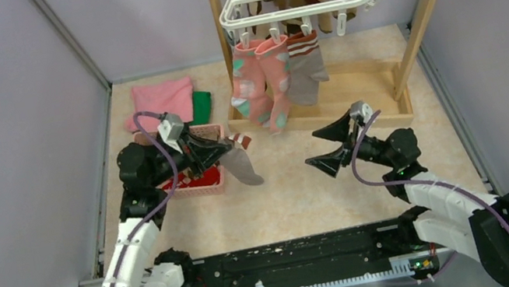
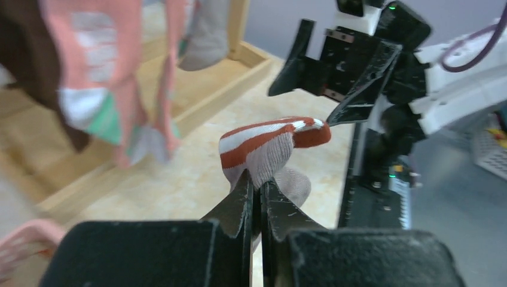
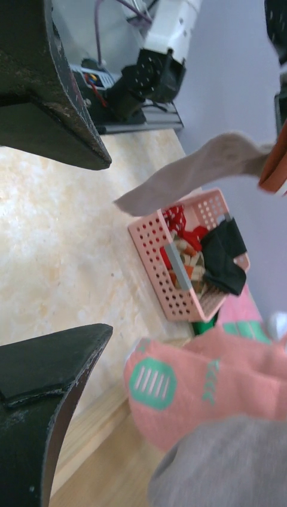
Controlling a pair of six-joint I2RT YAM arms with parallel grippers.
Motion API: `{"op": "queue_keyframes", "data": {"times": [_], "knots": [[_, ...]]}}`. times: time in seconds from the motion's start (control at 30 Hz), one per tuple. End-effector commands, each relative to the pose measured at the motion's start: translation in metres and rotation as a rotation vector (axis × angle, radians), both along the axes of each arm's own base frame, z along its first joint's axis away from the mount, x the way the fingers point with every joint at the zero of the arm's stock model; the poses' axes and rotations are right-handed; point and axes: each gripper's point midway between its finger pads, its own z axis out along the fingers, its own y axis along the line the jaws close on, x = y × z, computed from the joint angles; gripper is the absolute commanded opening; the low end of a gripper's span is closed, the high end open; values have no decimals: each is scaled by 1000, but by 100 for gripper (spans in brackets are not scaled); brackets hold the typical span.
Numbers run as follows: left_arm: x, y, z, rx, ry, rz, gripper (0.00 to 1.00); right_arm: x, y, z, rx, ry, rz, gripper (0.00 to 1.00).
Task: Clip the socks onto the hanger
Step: Pick up the sock from the bin.
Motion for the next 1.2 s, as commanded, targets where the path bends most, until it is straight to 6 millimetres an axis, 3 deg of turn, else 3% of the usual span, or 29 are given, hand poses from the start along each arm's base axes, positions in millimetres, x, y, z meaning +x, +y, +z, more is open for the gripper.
{"op": "queue_keyframes", "data": {"times": [0.0, 0.2, 0.5, 0.67, 0.97, 1.17], "knots": [[-42, -33, 14, -88, -58, -262, 3, -19, 16, 31, -3, -178, 111, 98], [-52, -75, 1, -108, -38, -348, 3, -29, 17, 47, 8, -258, 113, 98], [-45, -106, -14, -200, 131, -414, 3, -39, 21, 64, 41, -360, 112, 98], [-48, -113, -15, -230, 172, -443, 3, -40, 32, 59, 5, -369, 127, 95], [-58, -116, -17, -225, 190, -488, 3, -33, 33, 68, 16, -386, 83, 77], [-61, -118, -19, -227, 205, -515, 3, -36, 38, 70, 15, -390, 115, 56]]}}
